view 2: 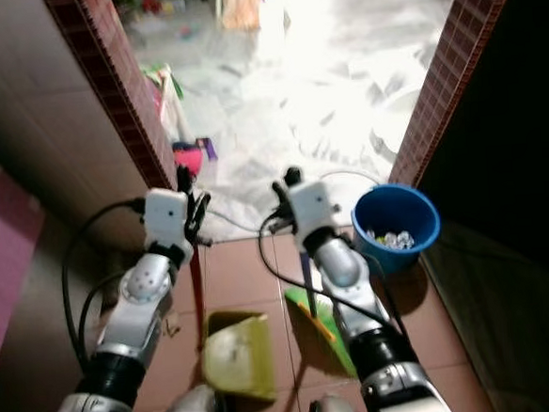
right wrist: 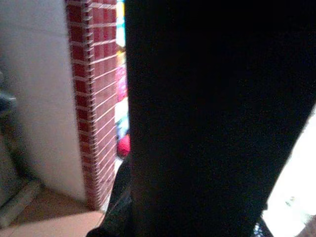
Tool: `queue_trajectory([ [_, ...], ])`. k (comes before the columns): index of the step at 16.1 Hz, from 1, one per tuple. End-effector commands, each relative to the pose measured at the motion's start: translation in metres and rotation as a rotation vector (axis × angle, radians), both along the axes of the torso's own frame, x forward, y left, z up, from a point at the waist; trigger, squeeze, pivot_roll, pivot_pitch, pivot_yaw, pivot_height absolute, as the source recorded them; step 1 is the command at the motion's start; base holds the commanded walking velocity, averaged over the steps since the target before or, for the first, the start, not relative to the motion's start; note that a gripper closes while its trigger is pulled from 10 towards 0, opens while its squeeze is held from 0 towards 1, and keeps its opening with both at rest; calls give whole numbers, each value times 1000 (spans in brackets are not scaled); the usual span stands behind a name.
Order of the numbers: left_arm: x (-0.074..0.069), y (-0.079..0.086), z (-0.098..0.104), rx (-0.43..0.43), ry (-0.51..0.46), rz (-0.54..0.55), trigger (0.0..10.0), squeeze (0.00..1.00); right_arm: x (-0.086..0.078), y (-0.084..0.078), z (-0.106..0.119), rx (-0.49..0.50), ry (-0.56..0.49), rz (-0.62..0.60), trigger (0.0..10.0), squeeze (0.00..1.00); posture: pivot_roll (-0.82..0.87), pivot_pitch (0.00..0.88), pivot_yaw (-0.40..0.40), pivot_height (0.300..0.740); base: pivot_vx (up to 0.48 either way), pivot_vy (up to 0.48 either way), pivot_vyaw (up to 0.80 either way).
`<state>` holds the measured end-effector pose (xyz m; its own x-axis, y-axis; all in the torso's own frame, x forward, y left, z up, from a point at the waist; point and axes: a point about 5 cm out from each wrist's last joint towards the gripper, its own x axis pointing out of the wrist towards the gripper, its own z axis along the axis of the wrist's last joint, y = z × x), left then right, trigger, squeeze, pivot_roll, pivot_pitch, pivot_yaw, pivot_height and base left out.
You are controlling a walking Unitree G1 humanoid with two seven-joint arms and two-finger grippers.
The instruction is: Sweep floor
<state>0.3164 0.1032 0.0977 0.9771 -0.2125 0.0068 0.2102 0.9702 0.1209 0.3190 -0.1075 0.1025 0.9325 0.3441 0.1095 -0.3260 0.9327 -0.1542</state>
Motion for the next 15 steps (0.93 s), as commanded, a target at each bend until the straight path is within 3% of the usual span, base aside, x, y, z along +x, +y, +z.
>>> queue_trajectory([
  [1, 7, 12, 21, -21, -97, 61, 10000, 0, 4, -1, 11, 9, -54, -29, 10000, 0, -46, 67, 14, 740, 0, 0, 0],
  [2, 7, 14, 21, -23, -105, 70, 10000, 0, 4, -2, 12, 10, -61, -39, 10000, 0, -44, 59, 16, 740, 0, 0, 0],
  [3, 8, 36, 22, -6, -134, 176, 10000, 0, 7, -6, 18, 18, -92, -77, 10000, 0, -40, 35, 15, 740, 0, 0, 0],
  [6, 5, 57, 22, -10, -162, 303, 10000, 0, 11, -6, 20, 16, -89, -95, 10000, 0, -24, 0, 3, 740, 0, 0, 0],
  [8, 2, 56, 28, -1, -199, 335, 10000, 0, 13, -1, 22, 1, -102, -67, 10000, 0, -13, 0, -6, 740, 0, 0, 222],
  [12, -4, 44, 40, 11, -265, 371, 10000, 0, 19, 10, 32, 0, -130, -40, 10000, 0, 22, 0, -11, 740, 0, 0, 792],
  [15, -6, 48, 55, 55, -339, 412, 10000, 0, 22, 13, 41, 0, -163, -39, 10000, 0, 7, 0, -18, 740, 0, 0, 792],
])
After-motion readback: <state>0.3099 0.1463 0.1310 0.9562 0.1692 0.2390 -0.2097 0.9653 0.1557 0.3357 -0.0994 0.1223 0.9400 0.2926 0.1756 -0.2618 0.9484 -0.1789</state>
